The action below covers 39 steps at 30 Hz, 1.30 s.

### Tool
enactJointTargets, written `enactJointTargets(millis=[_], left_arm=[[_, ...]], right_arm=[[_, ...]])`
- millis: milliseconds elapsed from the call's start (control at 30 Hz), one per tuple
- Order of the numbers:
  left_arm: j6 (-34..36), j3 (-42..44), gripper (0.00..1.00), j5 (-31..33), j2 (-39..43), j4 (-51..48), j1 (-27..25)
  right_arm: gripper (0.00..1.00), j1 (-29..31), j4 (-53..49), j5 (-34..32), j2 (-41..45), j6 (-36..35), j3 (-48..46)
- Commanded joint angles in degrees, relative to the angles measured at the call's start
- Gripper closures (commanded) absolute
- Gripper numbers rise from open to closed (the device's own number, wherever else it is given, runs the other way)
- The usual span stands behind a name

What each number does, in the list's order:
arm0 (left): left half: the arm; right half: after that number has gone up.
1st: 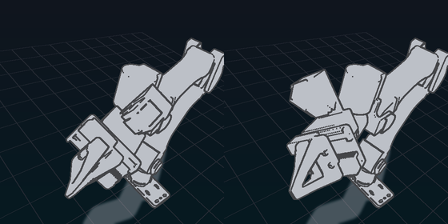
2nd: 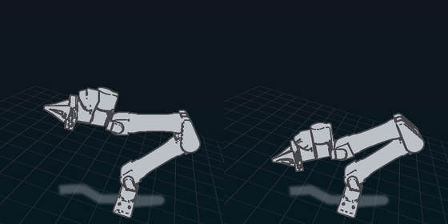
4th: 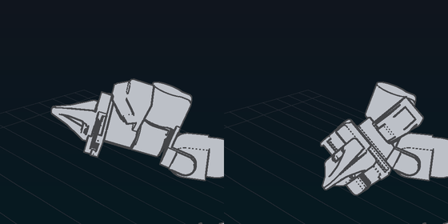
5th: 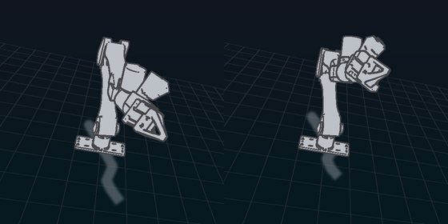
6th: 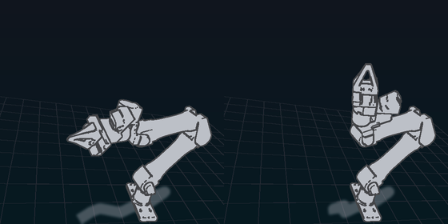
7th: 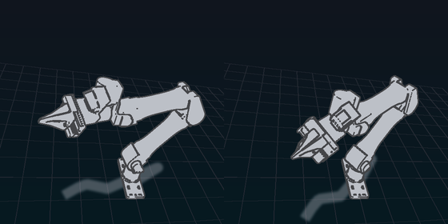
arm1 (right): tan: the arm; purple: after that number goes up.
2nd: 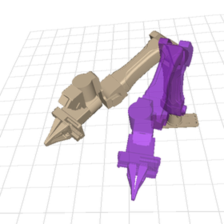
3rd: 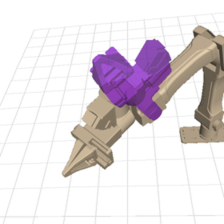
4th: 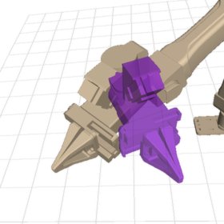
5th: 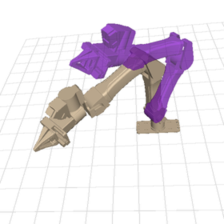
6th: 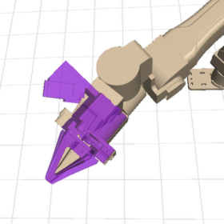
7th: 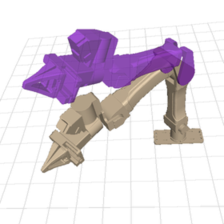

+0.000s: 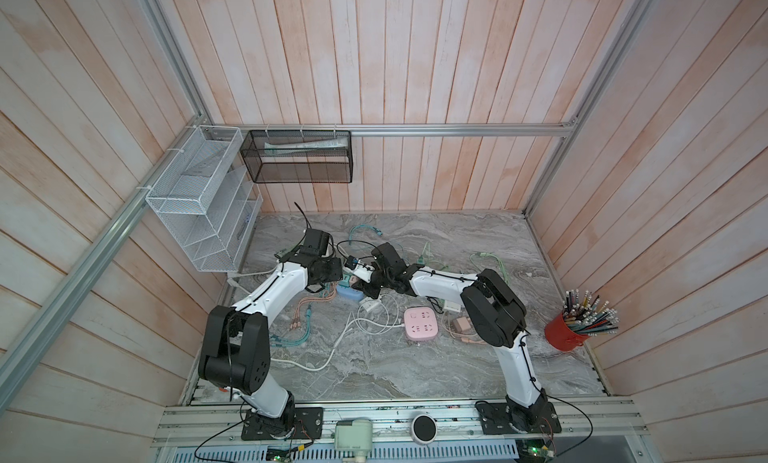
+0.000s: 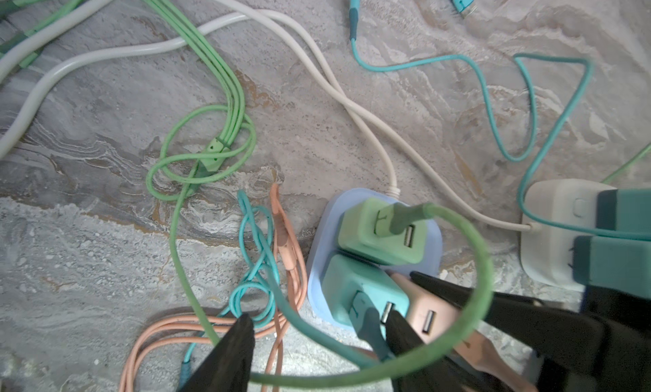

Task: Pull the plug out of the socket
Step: 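Close the right gripper on the peach charger while the left holds the blue strip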

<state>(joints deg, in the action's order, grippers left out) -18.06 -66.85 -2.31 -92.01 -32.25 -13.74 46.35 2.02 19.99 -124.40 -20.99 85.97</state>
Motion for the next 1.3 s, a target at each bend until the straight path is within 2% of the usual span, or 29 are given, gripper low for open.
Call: enactJointTargets(millis=[0,267,467,633,800,1000,1167,1267], left_arm=[[-0.12,-1.03,0.38,0.33,1.36,-1.65,0.95],[2.45,0.52,0.38,-4.54,0.82,0.33,2.88],[5.23,0.8,0.38,-8.29,-0.74,1.83,2.95],[6.16,1.41,0.38,-8.72,-1.34,2.31,2.95],[4.99,3.3,0.37,-8.2,2.69,5.09,3.06],[4.31,1.64,0.37,-4.92,4.82,1.38,3.1],[4.67,4.88,0.38,-4.94,8.8,3.57,3.2],[5.4,5.51,0.39,-4.97,7.84,1.67,3.22]], right_arm=[[0.98,-0.31,1.22,-0.39,-0.67,1.05,-1.37],[0.79,-0.32,2.6,-0.65,0.36,0.79,-2.66],[0.69,-0.45,3.43,-0.65,1.02,1.0,-3.61],[0.68,-0.71,3.34,-0.3,1.19,1.24,-3.8],[0.69,-0.85,3.16,-0.1,1.01,1.26,-3.57],[0.7,-0.84,3.16,0.67,0.83,1.36,-3.31],[0.75,-0.86,3.08,0.89,0.78,0.88,-3.42],[0.77,-0.88,3.08,1.1,0.74,0.57,-3.51]])
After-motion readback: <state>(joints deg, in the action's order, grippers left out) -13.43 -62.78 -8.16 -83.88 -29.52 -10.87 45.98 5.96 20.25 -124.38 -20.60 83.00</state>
